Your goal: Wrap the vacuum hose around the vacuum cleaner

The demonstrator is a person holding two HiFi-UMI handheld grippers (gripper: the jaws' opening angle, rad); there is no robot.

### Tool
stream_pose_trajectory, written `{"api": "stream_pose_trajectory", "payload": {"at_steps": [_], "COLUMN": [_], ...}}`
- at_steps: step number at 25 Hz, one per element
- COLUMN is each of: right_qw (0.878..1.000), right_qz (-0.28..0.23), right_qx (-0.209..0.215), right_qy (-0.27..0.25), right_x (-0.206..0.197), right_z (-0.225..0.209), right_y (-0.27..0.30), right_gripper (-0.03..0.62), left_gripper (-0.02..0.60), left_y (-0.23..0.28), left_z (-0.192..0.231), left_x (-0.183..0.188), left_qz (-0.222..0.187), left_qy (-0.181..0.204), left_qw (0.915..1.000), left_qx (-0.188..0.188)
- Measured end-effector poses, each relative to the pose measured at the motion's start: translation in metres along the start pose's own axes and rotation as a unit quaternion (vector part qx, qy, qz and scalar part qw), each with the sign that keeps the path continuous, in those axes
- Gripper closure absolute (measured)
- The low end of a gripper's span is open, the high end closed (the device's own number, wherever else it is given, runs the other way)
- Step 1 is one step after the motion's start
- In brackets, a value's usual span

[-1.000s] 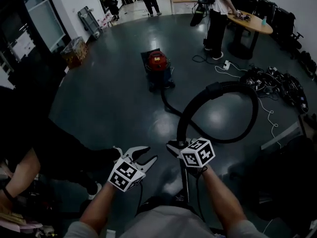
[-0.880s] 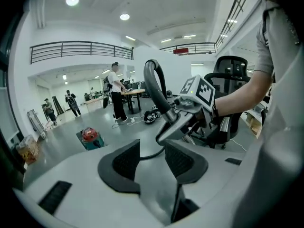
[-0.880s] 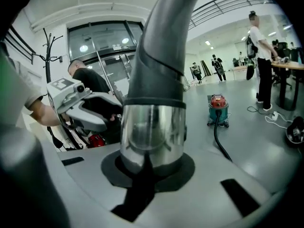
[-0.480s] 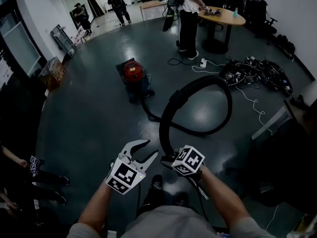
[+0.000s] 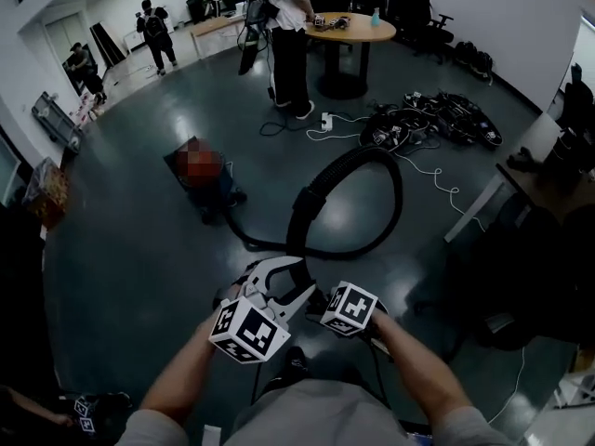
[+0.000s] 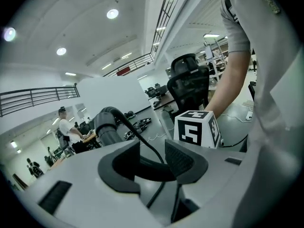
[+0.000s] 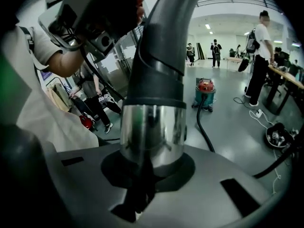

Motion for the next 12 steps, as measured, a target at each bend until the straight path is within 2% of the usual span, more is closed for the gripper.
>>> {"api": "stream_pose_trajectory", "payload": {"at_steps": [4, 6, 9, 12], "right_qw": [0.999, 0.998, 0.997, 0.995], "right_qz": [0.017, 0.022, 0.021, 0.026], "right_qx": [-0.02, -0.031, -0.051, -0.062], "right_qy": [0.032, 0.042, 0.055, 0.075], "right_x": [0.0, -0.001, 0.002, 0.006], "right_z": [-0.007, -0.009, -0.01, -0.01], "right_y": [0.002, 0.0, 0.001, 0.004], "right_gripper": [0.542, 0.542, 0.542, 0.542], "left_gripper": [0.414, 0.414, 0.414, 0.414], "left_y": [0.02, 0.033, 0.047, 0.048], "left_z": [0.012, 0.014, 0.019, 0.031], "left_x": [0.009, 0.011, 0.005, -0.002], "left_qz": [-0.021, -0.02, -0.013, -0.011], "left_qy": [0.035, 0.058, 0.084, 0.076], "left_qw": [0.9979, 0.996, 0.9942, 0.9951], "left_qx": [-0.051, -0.066, -0.066, -0.063]}}
Point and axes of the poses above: the fingertips, and each gripper's own axes: y forward along the fingers, z to its left, x out of its top, the point moved 8 cm from there along -y, backward along the fingers, and after that the axes turned 12 degrees about -y, right-handed, at the moved point
